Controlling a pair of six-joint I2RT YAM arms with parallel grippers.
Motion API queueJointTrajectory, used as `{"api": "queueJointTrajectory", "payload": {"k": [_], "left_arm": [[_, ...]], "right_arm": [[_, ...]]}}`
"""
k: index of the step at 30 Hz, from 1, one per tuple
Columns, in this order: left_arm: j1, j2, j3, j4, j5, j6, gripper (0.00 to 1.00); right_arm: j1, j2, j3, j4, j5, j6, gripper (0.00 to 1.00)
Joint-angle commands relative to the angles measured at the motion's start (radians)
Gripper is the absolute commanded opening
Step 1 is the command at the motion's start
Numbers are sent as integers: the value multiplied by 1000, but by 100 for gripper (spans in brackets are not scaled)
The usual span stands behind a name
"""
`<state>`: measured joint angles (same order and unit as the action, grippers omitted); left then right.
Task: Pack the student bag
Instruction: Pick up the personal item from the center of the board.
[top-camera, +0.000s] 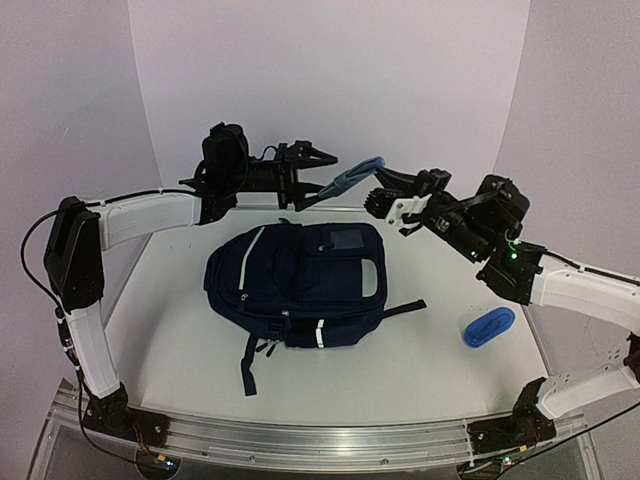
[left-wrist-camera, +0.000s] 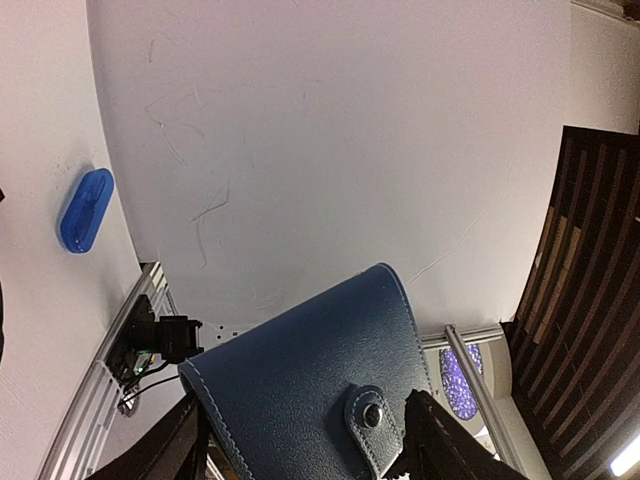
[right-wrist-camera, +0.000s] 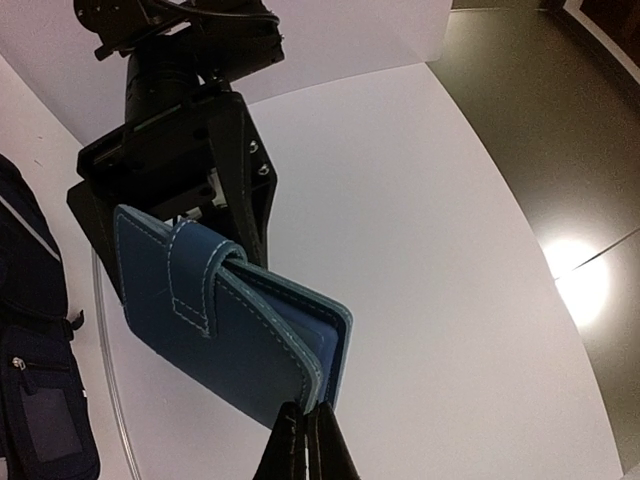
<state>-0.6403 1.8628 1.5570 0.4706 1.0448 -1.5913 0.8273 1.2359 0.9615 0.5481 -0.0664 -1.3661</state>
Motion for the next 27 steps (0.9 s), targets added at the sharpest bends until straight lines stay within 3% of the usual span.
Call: {"api": "queueJointTrajectory", "payload": {"k": [1, 5, 9, 16, 19, 27], "left_arm": [[1, 21, 22, 43, 41, -36, 66], [1, 22, 5, 67, 50, -61, 69], [4, 13, -7, 69, 52, -67, 86], [10, 2, -10, 99, 72, -85, 89], [10, -11, -13, 101, 67, -79, 78], [12, -21, -20, 182, 40, -113, 32]], "right_arm": [[9, 26, 14, 137, 47, 3, 0], [9, 45, 31, 153, 57, 5, 0], [9, 46, 37, 157, 52, 6, 0], [10, 53, 25, 158, 53, -10, 0], [10, 54, 20, 159, 46, -8, 0], [10, 20, -46, 131, 6, -3, 0]]}}
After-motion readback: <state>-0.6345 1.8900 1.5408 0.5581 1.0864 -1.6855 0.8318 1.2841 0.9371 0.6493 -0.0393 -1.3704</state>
